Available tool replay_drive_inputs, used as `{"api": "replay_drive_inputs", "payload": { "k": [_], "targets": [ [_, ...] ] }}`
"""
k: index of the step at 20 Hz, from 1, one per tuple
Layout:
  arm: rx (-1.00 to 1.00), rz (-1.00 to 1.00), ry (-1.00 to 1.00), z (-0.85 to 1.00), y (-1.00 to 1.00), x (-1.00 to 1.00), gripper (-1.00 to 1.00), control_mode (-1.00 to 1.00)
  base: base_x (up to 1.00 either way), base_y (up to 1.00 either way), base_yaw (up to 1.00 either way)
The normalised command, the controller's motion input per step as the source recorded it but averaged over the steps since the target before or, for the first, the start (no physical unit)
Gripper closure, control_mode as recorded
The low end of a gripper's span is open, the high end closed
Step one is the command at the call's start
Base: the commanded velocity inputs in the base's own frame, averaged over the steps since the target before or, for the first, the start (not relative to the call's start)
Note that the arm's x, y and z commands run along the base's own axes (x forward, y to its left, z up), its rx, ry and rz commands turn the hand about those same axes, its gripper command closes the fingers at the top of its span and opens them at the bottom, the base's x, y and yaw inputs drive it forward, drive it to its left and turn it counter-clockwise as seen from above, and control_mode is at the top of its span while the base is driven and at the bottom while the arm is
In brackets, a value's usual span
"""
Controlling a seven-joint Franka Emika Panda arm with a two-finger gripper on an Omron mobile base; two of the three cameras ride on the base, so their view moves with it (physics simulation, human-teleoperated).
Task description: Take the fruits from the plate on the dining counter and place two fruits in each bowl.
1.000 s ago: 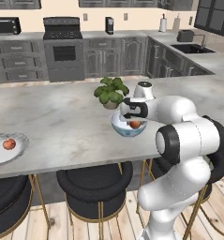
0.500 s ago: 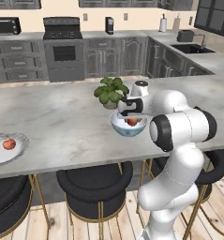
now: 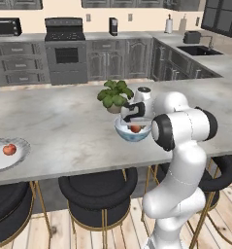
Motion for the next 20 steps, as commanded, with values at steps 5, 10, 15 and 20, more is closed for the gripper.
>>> {"api": "replay_drive_inputs", "payload": {
  "k": [5, 10, 15, 20],
  "targets": [
    [0.0, 0.0, 0.0, 0.0, 0.0, 0.0, -1.0, -1.0, 0.0, 0.0, 0.0],
    [0.0, 0.0, -0.01, 0.36, 0.0, 0.0, -1.0, -1.0, 0.0, 0.0, 0.0],
    [0.0, 0.0, -0.01, 0.95, 0.0, -0.42, -1.0, -1.0, 0.0, 0.0, 0.0],
    [0.0, 0.0, -0.01, 0.87, -0.06, -1.0, -1.0, -1.0, 0.0, 0.0, 0.0]
  ]
}}
